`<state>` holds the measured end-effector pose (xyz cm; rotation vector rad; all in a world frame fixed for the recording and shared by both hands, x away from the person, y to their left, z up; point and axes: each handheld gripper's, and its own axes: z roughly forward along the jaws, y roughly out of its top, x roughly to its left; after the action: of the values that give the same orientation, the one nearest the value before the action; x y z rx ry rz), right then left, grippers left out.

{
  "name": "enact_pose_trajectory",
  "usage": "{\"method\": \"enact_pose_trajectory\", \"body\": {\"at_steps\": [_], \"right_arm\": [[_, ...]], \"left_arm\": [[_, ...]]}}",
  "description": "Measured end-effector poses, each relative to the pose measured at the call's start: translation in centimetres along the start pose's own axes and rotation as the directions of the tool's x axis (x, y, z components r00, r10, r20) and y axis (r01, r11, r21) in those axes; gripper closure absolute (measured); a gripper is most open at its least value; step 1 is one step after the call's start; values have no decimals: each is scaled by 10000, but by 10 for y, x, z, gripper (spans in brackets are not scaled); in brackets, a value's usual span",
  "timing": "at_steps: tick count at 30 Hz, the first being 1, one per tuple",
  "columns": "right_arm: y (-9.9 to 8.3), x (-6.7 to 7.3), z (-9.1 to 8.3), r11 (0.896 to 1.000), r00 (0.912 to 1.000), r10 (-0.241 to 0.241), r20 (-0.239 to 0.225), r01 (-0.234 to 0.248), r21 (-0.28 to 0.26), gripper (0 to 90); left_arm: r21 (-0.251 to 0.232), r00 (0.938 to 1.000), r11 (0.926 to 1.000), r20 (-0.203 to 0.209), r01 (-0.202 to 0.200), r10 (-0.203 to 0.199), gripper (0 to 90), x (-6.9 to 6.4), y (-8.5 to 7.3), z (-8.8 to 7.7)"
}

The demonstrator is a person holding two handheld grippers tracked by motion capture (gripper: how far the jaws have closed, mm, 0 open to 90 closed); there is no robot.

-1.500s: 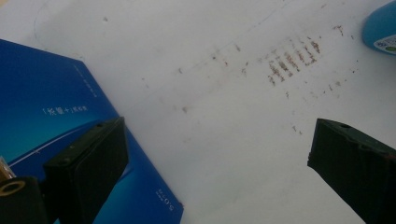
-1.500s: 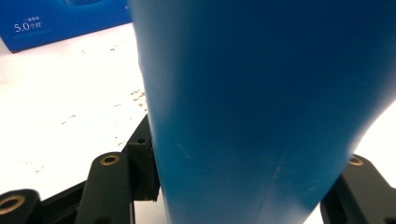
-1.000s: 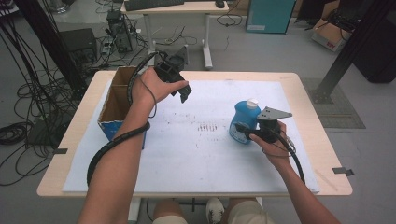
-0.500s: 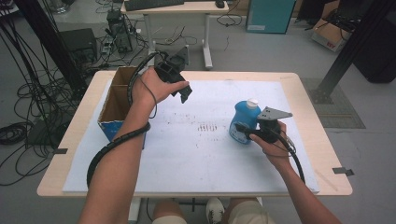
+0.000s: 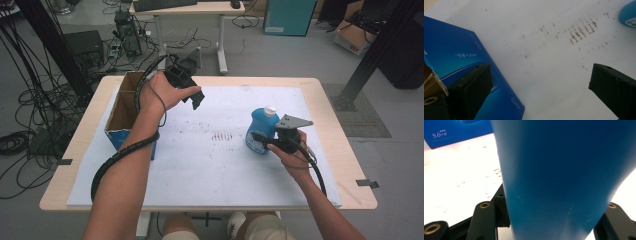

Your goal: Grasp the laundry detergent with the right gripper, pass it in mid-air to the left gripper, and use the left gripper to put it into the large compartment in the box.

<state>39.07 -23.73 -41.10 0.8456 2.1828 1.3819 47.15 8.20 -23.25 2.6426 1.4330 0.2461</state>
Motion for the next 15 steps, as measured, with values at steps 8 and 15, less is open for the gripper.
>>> {"method": "enact_pose_trajectory", "body": {"at_steps": [8,15], "right_arm": [[0,0,0,10000,10000,2,-10,-2,5,442],[0,0,0,10000,10000,19,-2,-19,10,443]], "left_arm": [[-63,10000,10000,-27,46,-46,54,0,0,-2],[-88,10000,10000,-89,27,-27,54,-2,1,-4]]}}
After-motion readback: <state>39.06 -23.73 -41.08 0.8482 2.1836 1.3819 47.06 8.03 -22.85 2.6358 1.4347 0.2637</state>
